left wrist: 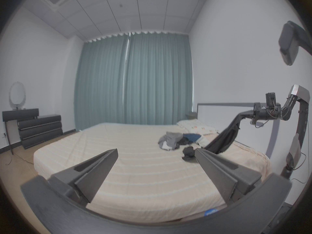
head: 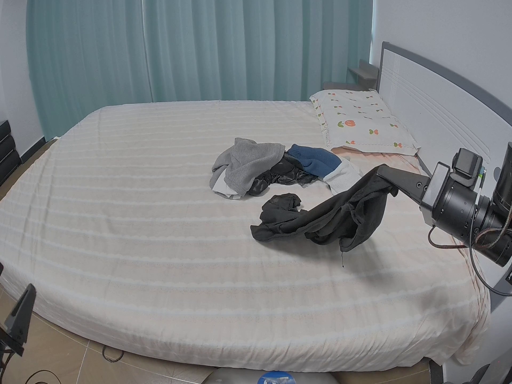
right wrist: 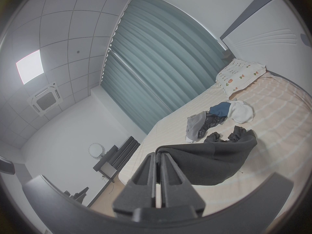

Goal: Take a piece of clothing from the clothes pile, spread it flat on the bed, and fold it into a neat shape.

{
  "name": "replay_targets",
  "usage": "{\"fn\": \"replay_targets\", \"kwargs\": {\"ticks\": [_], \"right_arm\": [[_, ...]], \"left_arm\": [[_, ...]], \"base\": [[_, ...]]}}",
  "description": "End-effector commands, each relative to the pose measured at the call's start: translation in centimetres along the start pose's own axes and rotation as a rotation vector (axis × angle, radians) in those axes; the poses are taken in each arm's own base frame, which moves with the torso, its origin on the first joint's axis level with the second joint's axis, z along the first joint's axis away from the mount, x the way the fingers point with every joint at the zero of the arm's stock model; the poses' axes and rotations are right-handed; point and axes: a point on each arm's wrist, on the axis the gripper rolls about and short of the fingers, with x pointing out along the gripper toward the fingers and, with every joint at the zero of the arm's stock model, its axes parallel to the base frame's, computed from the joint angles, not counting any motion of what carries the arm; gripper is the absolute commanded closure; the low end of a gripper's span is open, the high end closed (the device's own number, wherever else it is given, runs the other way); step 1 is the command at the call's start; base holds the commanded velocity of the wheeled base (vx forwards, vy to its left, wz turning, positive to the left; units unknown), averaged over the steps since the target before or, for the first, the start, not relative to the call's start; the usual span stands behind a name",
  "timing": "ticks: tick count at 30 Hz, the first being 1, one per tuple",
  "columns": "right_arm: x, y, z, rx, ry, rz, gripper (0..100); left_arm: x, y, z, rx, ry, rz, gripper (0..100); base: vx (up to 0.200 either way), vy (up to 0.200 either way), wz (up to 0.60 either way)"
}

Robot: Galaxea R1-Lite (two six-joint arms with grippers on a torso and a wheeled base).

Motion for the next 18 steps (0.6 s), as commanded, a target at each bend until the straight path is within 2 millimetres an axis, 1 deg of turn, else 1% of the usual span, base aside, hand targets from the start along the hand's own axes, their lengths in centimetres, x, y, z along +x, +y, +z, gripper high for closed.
{"fn": "replay_targets", "kwargs": {"ticks": [1, 4, 5, 6, 9, 11, 12, 13, 15, 18], "right_arm": [[0.4, 0.2, 0.1, 0.004, -0.029, 0.025, 100], [0.1, 0.0, 0.1, 0.014, -0.04, 0.022, 100], [0.1, 0.0, 0.2, 0.018, -0.044, 0.021, 100], [0.1, 0.1, 0.5, 0.025, -0.056, 0.024, 100], [0.0, 0.6, 0.9, 0.026, -0.068, 0.045, 100], [0.0, 0.9, 1.0, 0.021, -0.073, 0.053, 100], [0.0, 1.1, 1.3, 0.018, -0.084, 0.059, 100], [0.1, 1.1, 1.4, 0.018, -0.09, 0.059, 100], [0.3, 1.6, 2.0, 0.017, -0.118, 0.069, 100], [0.5, 2.4, 2.6, 0.011, -0.144, 0.09, 100]], "left_arm": [[6.8, -0.1, -0.1, -0.009, 0.335, -0.125, 0], [10.6, -0.9, -1.0, -0.01, 0.431, -0.197, 0], [11.2, -1.1, -1.2, -0.008, 0.444, -0.206, 0], [12.4, -1.4, -1.6, -0.003, 0.472, -0.219, 0], [15.0, -2.0, -2.6, -0.004, 0.522, -0.24, 0], [16.5, -2.5, -3.3, -0.027, 0.546, -0.247, 0], [17.5, -2.9, -3.7, -0.052, 0.561, -0.254, 0], [17.9, -3.1, -4.0, -0.061, 0.571, -0.257, 0], [19.9, -4.5, -5.3, -0.096, 0.613, -0.284, 0], [22.6, -6.4, -7.1, -0.102, 0.639, -0.273, 0]], "base": [[0.0, 0.0, 0.0], [0.0, 0.0, 0.0], [0.0, 0.0, 0.0], [0.0, 0.0, 0.0], [0.0, 0.0, 0.0], [0.0, 0.0, 0.0], [0.0, 0.0, 0.0], [0.0, 0.0, 0.0], [0.0, 0.0, 0.0], [0.0, 0.0, 0.0]]}}
